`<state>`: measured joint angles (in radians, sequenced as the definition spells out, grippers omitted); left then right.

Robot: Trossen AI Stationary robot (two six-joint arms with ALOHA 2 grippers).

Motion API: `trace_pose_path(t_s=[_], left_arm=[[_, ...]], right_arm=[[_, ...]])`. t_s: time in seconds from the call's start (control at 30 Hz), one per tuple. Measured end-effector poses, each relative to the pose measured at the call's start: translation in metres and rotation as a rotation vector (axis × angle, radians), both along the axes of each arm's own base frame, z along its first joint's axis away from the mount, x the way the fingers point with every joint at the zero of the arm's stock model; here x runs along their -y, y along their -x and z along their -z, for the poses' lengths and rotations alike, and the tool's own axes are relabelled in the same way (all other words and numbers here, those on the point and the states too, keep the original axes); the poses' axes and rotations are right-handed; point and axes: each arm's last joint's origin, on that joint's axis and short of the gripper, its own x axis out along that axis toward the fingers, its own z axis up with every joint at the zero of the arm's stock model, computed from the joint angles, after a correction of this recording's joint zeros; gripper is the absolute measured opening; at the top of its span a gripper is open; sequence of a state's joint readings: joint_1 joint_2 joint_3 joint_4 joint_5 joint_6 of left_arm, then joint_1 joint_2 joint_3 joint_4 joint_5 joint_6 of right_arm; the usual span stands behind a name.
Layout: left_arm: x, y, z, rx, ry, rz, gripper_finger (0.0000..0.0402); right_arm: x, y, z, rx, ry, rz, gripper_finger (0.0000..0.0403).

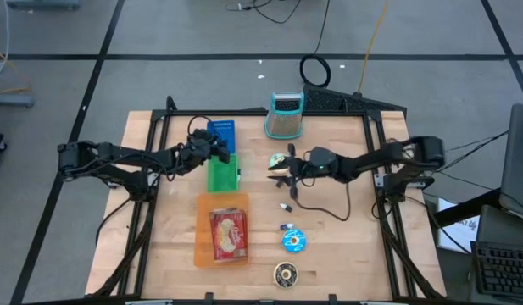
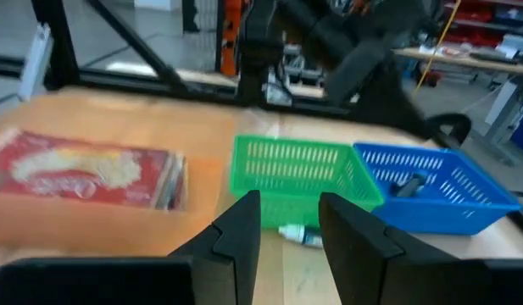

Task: Pick & Place Food Item
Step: Put the brown food coloring bottle into the blue bin

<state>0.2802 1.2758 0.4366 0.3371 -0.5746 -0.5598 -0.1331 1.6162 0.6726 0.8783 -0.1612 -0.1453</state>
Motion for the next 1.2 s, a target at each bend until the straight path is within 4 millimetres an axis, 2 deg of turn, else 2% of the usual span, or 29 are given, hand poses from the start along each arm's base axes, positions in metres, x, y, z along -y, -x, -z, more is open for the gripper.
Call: trace_pose_path(t_s=[0.13,0.23,0.33,0.5,0.7,0.87,1.2], left_arm=[[0.0,-0.003,-0.004,0.042,-0.001,0.039,0.024],[0.001,-0.004,-0.005,0.044,-0.01,0.089,0.0247],[0.001,-0.005,-0.006,0.055,-0.011,0.117,0.0248],[0.002,-0.006,-0.006,0.057,-0.001,0.143,0.0247],[0.002,-0.006,-0.006,0.061,0.008,0.164,0.0252],[0.003,-0.007,-0.006,0.062,0.011,0.172,0.0253],[0.003,-0.007,-0.006,0.063,0.01,0.172,0.0253]], right_arm=[[0.005,-0.03,0.017,-0.056,-0.012,-0.006,0.0116],[0.008,-0.057,0.031,-0.138,0.004,-0.083,0.0126],[0.013,-0.081,0.045,-0.227,0.04,-0.139,0.0154],[0.028,-0.108,0.052,-0.302,0.095,-0.136,0.0217],[0.044,-0.125,0.06,-0.334,0.12,-0.131,0.0257],[0.048,-0.131,0.067,-0.351,0.126,-0.168,0.025],[0.056,-0.132,0.064,-0.341,0.098,-0.146,0.0244]])
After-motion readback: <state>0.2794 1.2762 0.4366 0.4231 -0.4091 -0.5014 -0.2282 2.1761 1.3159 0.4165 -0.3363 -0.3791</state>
